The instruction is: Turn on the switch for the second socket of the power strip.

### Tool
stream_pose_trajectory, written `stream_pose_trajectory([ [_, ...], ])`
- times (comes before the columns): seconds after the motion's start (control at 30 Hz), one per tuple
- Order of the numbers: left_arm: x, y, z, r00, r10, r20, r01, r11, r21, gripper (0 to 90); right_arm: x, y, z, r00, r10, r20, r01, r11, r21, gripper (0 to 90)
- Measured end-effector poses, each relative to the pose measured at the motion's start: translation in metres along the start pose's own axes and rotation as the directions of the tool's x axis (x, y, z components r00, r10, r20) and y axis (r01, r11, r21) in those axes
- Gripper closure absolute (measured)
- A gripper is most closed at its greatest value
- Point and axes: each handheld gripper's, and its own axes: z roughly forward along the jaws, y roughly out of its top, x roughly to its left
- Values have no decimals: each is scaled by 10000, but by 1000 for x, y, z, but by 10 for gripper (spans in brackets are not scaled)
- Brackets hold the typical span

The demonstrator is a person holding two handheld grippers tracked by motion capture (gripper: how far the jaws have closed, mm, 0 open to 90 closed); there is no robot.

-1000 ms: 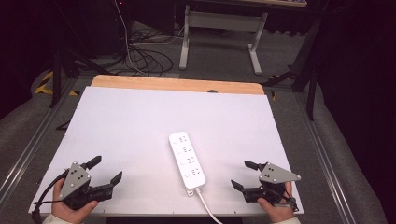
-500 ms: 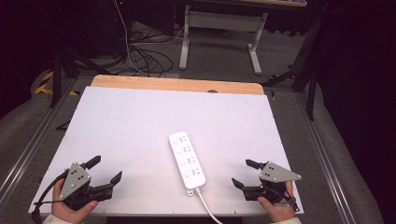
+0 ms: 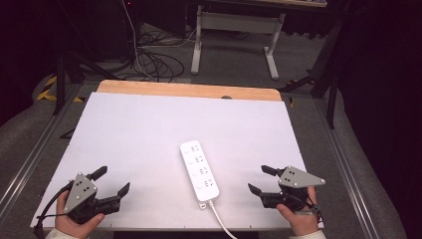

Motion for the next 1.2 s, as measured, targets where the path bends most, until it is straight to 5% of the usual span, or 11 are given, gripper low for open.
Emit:
stream_pose_trajectory([
  [1.2,0,0,0,10000,25,11,-25,9999,121,163,19,65,60,9944,-698,-798,728,9967,351,400],
])
